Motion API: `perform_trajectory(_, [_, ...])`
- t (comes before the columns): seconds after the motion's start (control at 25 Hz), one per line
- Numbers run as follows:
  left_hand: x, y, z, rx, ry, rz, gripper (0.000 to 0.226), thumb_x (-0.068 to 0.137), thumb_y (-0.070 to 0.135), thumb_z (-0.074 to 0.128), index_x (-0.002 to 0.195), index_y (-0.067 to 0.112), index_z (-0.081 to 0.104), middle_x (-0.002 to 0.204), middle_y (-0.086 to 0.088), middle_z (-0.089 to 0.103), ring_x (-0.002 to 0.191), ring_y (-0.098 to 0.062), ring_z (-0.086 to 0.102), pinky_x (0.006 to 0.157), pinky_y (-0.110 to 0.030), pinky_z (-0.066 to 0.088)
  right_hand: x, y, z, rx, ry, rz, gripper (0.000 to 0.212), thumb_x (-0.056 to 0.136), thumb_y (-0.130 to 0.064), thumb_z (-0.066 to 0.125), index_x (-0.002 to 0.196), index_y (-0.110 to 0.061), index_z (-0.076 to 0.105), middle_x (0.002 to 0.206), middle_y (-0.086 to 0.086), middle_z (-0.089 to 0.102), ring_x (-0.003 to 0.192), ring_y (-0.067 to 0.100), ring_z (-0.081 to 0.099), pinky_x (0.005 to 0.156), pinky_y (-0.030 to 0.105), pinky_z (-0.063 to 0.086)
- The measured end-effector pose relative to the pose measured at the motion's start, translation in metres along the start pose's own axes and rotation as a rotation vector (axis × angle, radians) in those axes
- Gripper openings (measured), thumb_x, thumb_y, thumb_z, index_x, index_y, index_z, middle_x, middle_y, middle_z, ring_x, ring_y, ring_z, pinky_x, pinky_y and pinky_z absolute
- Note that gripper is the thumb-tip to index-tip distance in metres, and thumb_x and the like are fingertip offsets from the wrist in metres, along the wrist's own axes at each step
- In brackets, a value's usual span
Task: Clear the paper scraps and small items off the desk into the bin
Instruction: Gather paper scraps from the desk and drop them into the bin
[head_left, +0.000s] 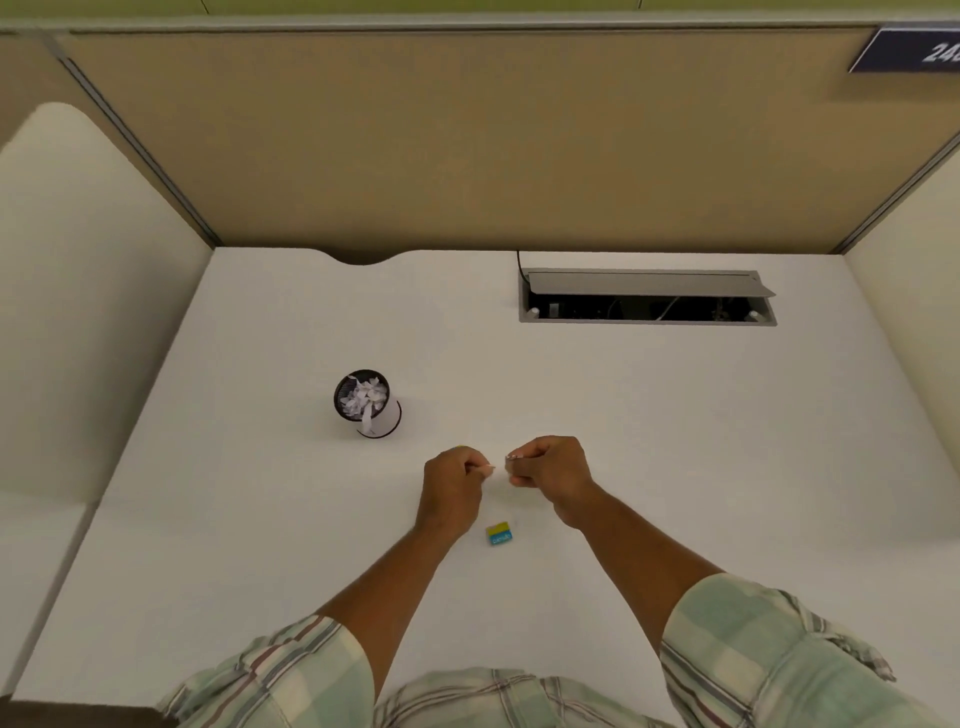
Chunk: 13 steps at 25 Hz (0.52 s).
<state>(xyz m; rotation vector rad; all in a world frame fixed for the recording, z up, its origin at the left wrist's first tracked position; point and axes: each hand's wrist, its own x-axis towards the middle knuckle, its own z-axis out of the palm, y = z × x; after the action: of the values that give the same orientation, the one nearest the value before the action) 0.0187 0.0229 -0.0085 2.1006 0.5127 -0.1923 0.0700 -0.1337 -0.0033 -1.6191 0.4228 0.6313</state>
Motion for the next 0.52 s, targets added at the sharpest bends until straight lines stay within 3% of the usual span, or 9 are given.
perform_trajectory(0.16, [0.018,0.002,-0.055,-0.041,0.145,0.01,0.012,0.088,0.011,0.072,0.077,0.015,0.073,0.071,0.01,0.067,0.068,-0.005,0.062,0.063,-0.012,0.045,0.006,-0.049,0.06,-0.014,-0.045,-0.101,0.008,0.076,0.007,0.081,0.082,0.004,0.077,0.083,0.015,0.078,0.07,0.023,0.075,0.069,0.029,0.064])
perform_trajectory(0.32, [0.04,-0.005,-0.111,-0.023,0.302,-0.02,0.006,0.09,0.016,0.073,0.085,0.014,0.076,0.076,0.009,0.068,0.07,-0.006,0.061,0.063,0.0,0.042,0.016,-0.091,0.124,-0.083,-0.069,-0.184,0.006,0.077,0.005,0.08,0.082,0.002,0.078,0.083,0.017,0.078,0.066,0.023,0.074,0.072,0.032,0.065])
perform_trajectory(0.44, [0.057,-0.012,-0.141,0.003,0.375,-0.045,0.007,0.088,0.014,0.073,0.09,0.01,0.079,0.084,-0.002,0.075,0.077,-0.014,0.065,0.071,-0.012,0.047,0.025,-0.109,0.164,-0.19,-0.067,-0.237,0.006,0.075,0.004,0.081,0.079,-0.001,0.078,0.079,0.016,0.077,0.064,0.024,0.074,0.071,0.035,0.066])
perform_trajectory(0.52, [0.069,-0.018,-0.155,0.017,0.399,-0.065,0.008,0.087,0.01,0.072,0.09,0.007,0.079,0.084,-0.004,0.076,0.073,-0.015,0.065,0.064,-0.011,0.044,0.033,-0.115,0.185,-0.273,-0.041,-0.248,0.007,0.075,0.002,0.082,0.078,-0.003,0.077,0.078,0.014,0.077,0.069,0.028,0.076,0.072,0.037,0.066])
